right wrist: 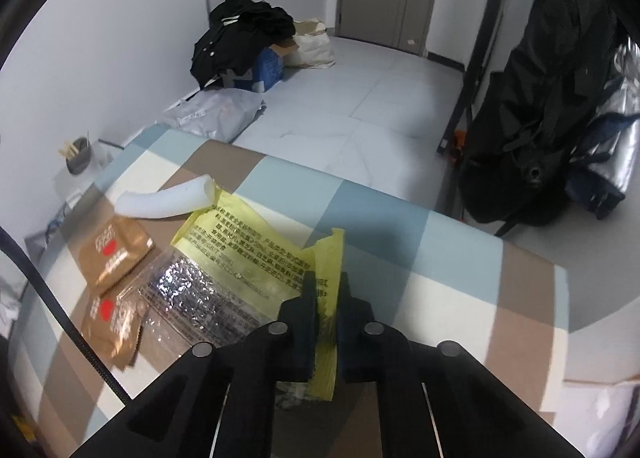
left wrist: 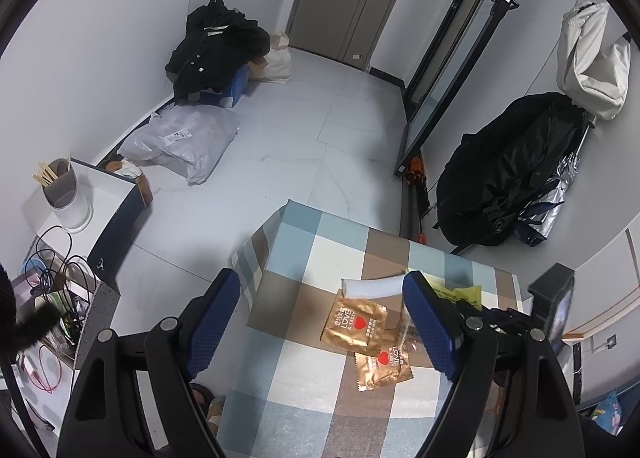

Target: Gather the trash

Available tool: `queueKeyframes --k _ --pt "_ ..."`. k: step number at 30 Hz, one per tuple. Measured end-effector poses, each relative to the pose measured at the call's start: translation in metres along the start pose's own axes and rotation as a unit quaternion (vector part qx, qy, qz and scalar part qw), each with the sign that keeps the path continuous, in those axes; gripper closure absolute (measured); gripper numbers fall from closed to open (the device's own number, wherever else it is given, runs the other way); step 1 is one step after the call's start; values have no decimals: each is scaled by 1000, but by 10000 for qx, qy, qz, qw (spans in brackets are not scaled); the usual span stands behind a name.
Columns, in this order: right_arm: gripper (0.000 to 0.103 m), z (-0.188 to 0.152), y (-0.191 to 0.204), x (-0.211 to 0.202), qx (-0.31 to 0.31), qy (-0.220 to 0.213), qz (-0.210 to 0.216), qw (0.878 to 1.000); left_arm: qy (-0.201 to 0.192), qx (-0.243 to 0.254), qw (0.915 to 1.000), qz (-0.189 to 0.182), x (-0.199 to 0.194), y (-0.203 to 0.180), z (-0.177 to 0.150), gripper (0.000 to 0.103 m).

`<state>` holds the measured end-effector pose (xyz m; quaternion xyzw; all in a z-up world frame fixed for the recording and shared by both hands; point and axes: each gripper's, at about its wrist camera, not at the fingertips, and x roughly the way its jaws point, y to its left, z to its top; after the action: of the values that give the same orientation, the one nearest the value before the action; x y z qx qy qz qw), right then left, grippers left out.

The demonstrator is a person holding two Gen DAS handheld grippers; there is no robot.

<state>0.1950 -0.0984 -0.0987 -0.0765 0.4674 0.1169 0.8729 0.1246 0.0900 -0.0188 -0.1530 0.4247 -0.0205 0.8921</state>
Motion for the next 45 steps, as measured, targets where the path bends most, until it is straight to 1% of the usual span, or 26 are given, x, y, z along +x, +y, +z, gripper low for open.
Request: queueKeyframes --k 2,5,9,15,19,21,23,25,27,30,32,35,37,40,42,45 --pt "98 -2 0 -10 -1 -61 6 10000 -17 44 10000 35 -1 -1 -1 22" --pt "98 -5 -6 -30 161 -203 12 9997 -26 70 10000 58 -2 -2 -3 22" --pt "98 -14 -15 -64 292 -354 12 9989 -12 139 9999 48 -1 -5 -6 22" --pt "98 -29 -32 -105 651 -528 151 9964 -23 461 9988 141 4 -14 -14 22" --pt "98 -44 -45 -130 1060 -798 308 9907 197 675 9975 75 16 -21 -23 22" --pt "98 -52 -51 -138 1273 -909 391 9869 449 781 9959 71 27 -25 -31 22" --pt "98 -56 -55 -142 1439 -983 460 9836 722 872 9936 56 37 -31 -41 22" --pt "98 -59 -60 -146 1470 -1101 458 9819 940 1001 9905 22 44 -39 -51 22" --pt "98 -60 -61 -149 1468 -1159 466 9812 1045 1201 9872 113 50 -47 -61 22" --pt "98 -62 -66 -152 1490 -1207 491 9802 1070 1402 9837 342 56 -54 -67 22" --pt "98 -65 -70 -154 1552 -1240 530 9786 1096 1434 9829 375 61 -55 -66 22" --pt "98 -64 -76 -158 1634 -1305 594 9761 1149 1588 9793 497 72 -57 -59 22" --pt "98 -63 -79 -160 1648 -1357 600 9751 1190 1654 9779 467 77 -57 -54 22" --pt "98 -64 -83 -162 1687 -1407 614 9736 1406 1766 9729 498 89 -55 -51 22" --pt "98 -64 -85 -162 1717 -1408 643 9729 1508 1854 9689 637 97 -54 -50 22" --pt "98 -63 -88 -161 1694 -1393 650 9735 1490 1967 9660 768 103 -52 -47 22"
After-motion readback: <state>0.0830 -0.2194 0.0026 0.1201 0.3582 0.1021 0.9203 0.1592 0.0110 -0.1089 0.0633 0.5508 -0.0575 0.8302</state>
